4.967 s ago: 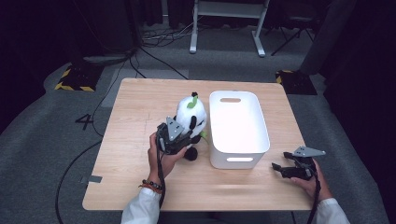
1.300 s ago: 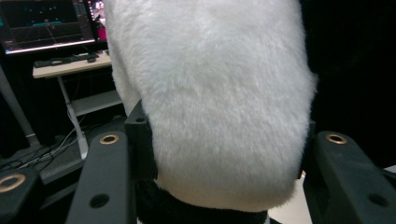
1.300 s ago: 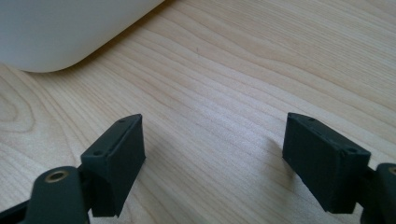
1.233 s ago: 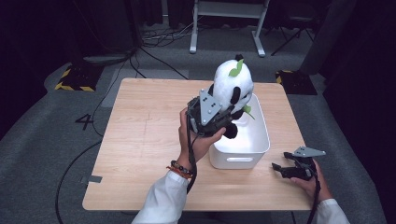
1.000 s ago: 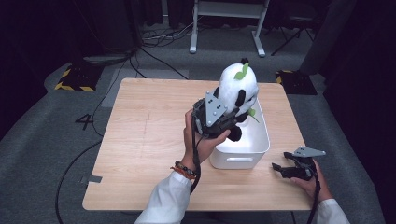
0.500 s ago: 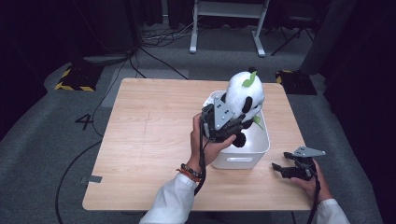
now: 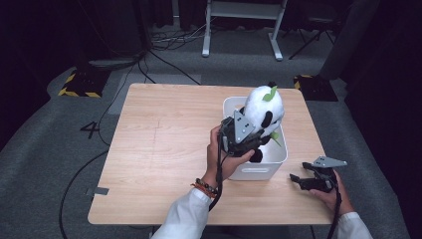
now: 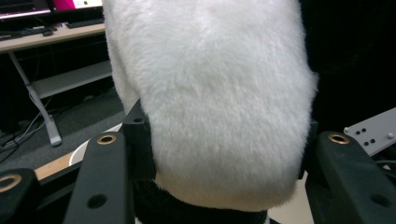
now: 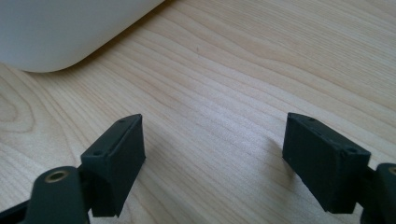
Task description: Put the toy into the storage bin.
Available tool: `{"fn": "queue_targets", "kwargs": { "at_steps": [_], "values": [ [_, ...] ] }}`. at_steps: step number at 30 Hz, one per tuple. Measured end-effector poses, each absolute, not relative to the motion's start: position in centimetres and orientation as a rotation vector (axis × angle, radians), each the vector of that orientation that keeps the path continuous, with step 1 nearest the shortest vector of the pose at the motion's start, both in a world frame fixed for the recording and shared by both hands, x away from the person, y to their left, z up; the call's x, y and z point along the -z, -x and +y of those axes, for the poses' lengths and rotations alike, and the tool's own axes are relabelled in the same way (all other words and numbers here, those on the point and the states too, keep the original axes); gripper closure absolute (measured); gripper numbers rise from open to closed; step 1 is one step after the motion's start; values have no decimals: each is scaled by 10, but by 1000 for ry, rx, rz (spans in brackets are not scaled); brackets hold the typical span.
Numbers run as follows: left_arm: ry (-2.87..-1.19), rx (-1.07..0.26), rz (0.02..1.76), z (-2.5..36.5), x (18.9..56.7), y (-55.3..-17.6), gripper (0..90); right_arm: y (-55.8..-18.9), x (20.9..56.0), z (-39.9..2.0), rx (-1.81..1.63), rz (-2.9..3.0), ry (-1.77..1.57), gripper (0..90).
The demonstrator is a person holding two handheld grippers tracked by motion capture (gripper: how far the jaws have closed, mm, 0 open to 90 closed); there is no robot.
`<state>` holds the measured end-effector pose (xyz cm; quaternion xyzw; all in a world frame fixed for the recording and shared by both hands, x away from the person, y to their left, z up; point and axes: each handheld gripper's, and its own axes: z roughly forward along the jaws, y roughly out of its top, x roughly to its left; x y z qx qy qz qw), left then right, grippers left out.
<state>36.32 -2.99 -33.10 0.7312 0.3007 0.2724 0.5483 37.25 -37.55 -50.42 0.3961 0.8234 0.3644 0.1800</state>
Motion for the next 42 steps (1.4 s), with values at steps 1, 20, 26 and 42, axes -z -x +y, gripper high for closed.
{"fn": "queue_targets", "kwargs": {
  "at_steps": [1, 20, 26, 42],
  "values": [
    [-1736, -639, 715, -31, 333, -364, 448, -372, 504, -376, -1030, 2327, -1119, 209],
    [-1809, -598, 713, -40, 349, -367, 428, -372, 504, -375, -1030, 2327, -1121, 210],
    [-1841, -619, 709, -42, 352, -363, 412, -372, 504, -375, -1030, 2327, -1121, 210],
    [-1913, -632, 711, -45, 361, -361, 385, -372, 504, -375, -1030, 2327, -1121, 210]
  ]
}}
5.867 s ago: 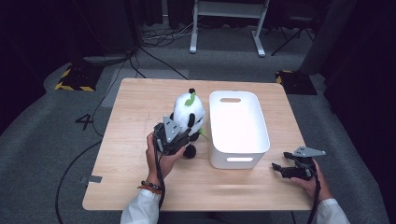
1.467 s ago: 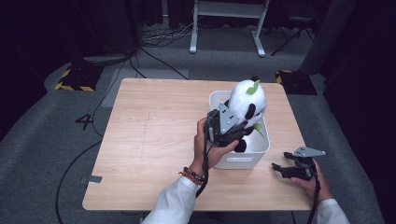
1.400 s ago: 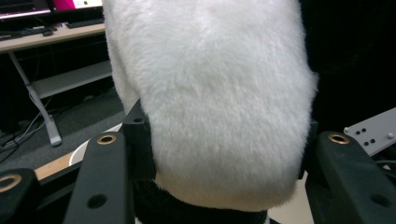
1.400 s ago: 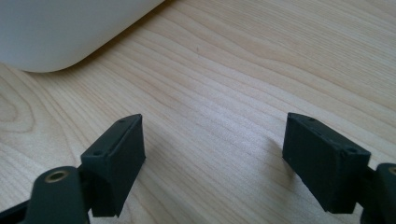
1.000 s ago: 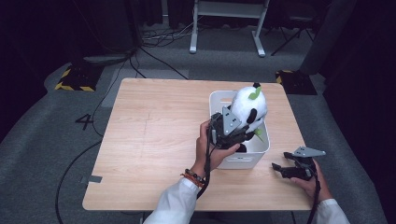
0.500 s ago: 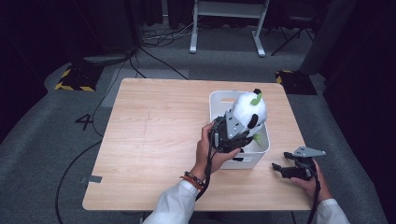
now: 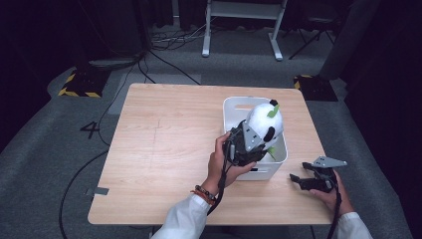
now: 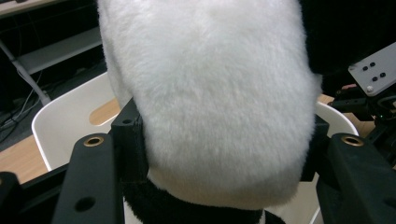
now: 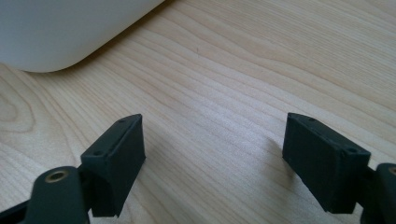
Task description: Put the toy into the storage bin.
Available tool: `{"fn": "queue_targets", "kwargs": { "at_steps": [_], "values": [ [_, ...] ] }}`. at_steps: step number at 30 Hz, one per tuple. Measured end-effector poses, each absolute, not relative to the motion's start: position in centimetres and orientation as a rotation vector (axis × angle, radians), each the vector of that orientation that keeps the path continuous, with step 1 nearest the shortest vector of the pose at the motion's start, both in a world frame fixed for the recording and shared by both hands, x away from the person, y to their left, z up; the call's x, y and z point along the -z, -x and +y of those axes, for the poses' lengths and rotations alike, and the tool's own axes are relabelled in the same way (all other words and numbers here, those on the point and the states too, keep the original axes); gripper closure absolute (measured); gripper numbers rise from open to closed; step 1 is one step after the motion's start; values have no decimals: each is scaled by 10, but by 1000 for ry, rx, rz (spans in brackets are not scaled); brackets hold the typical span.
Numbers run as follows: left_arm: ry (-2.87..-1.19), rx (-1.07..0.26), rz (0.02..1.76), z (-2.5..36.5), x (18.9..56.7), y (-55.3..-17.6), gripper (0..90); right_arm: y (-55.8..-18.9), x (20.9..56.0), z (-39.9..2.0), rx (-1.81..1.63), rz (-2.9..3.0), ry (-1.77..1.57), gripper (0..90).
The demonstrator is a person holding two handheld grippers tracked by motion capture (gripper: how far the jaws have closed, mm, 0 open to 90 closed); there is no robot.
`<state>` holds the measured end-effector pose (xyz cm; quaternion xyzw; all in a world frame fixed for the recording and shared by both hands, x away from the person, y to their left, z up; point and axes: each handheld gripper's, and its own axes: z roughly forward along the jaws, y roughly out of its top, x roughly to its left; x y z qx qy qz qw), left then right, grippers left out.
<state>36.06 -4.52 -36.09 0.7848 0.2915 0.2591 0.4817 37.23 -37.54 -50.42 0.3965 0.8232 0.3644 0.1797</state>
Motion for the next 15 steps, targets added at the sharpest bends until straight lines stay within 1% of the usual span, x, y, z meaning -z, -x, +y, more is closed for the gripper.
{"fn": "queue_targets", "kwargs": {
  "at_steps": [15],
  "values": [
    [-1982, -612, 723, -47, 365, -362, 337, -372, 504, -375, -1030, 2327, -1120, 209]
  ]
}}
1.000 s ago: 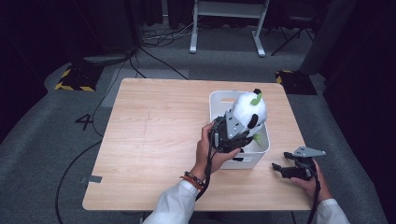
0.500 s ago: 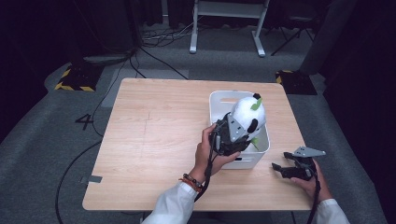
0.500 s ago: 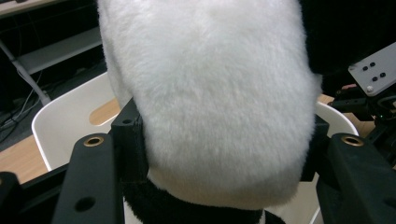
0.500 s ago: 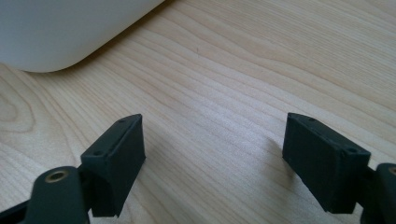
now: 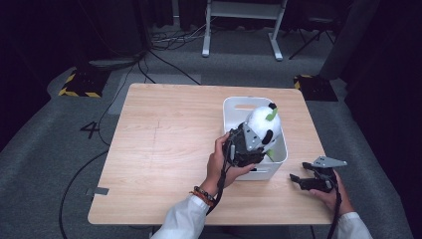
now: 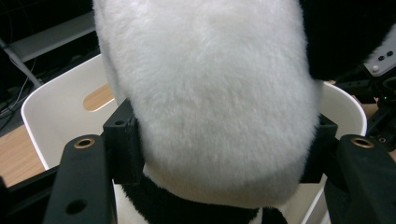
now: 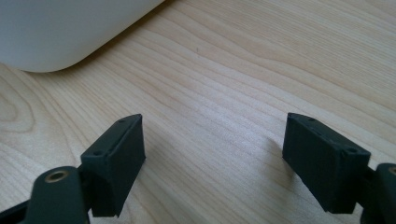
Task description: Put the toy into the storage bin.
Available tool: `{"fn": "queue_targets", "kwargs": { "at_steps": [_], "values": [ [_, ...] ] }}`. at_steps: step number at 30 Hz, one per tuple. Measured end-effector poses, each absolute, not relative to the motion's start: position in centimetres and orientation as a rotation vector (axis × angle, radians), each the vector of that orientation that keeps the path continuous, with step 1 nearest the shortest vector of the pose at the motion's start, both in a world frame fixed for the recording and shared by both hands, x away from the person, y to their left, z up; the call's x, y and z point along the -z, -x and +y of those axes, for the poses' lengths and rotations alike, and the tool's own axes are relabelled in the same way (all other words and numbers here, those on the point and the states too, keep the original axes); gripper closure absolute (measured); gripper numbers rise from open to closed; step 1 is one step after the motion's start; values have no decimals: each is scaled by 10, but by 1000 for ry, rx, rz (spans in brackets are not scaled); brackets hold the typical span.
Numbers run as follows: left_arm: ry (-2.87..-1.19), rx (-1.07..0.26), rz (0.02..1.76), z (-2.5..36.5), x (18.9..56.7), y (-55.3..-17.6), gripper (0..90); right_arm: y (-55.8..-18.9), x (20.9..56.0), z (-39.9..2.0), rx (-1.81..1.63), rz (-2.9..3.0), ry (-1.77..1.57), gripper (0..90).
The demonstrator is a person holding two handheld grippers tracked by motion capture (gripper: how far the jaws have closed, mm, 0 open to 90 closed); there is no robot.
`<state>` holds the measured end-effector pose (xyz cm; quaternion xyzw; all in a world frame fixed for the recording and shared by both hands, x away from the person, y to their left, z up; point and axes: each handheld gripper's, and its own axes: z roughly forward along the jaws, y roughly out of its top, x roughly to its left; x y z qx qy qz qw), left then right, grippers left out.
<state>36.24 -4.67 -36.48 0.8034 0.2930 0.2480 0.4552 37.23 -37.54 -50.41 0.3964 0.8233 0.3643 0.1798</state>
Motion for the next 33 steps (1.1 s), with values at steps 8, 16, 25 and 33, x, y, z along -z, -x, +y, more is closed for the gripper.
{"fn": "queue_targets", "kwargs": {
  "at_steps": [8, 16, 25, 33],
  "values": [
    [-2034, -614, 712, -49, 365, -362, 317, -372, 504, -375, -1030, 2327, -1120, 210],
    [-2080, -595, 713, -50, 367, -363, 297, -372, 504, -375, -1030, 2327, -1121, 210],
    [-2118, -562, 720, -48, 366, -364, 269, -372, 504, -375, -1028, 2326, -1120, 209],
    [-2170, -527, 723, -48, 366, -368, 220, -372, 504, -375, -1029, 2326, -1121, 209]
  ]
}}
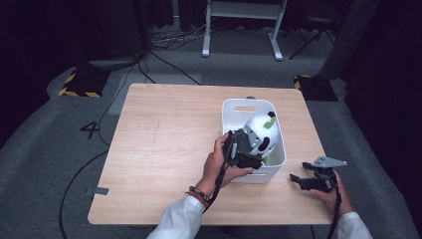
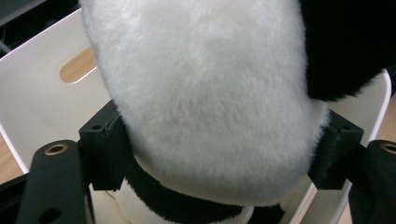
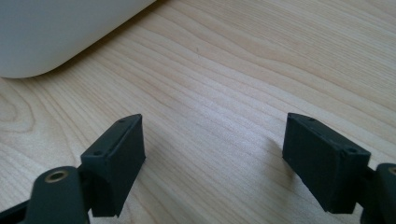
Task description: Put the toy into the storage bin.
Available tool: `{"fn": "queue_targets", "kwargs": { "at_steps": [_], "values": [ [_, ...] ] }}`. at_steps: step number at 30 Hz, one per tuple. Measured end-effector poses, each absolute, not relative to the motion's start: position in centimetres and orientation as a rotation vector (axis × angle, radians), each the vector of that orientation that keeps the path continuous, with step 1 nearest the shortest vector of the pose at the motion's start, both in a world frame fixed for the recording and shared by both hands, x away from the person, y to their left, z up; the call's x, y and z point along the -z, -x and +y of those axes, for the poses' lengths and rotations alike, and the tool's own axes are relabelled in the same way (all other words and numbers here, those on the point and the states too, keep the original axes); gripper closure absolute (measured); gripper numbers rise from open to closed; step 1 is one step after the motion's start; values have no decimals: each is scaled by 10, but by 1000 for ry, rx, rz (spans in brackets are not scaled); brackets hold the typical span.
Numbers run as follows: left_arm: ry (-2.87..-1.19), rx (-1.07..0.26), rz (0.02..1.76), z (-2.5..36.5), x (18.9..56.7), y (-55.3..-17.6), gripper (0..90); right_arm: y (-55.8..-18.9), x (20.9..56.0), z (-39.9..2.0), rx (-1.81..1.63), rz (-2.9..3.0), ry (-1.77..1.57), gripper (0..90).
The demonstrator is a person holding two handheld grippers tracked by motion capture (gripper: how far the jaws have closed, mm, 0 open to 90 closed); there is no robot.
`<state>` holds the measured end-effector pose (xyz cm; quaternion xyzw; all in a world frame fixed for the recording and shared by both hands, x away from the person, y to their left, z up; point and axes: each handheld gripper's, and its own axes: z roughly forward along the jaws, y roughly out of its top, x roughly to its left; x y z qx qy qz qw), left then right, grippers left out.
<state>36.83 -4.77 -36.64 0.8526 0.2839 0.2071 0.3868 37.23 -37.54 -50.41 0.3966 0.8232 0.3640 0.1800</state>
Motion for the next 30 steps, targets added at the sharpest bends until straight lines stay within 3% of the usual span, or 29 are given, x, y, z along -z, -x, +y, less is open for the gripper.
{"fn": "queue_targets", "kwargs": {
  "at_steps": [12, 30],
  "values": [
    [-2253, -476, 702, -46, 365, -372, 165, -372, 504, -375, -1029, 2326, -1121, 209],
    [-2214, -457, 723, -41, 363, -372, 133, -372, 504, -375, -1029, 2326, -1121, 209]
  ]
}}
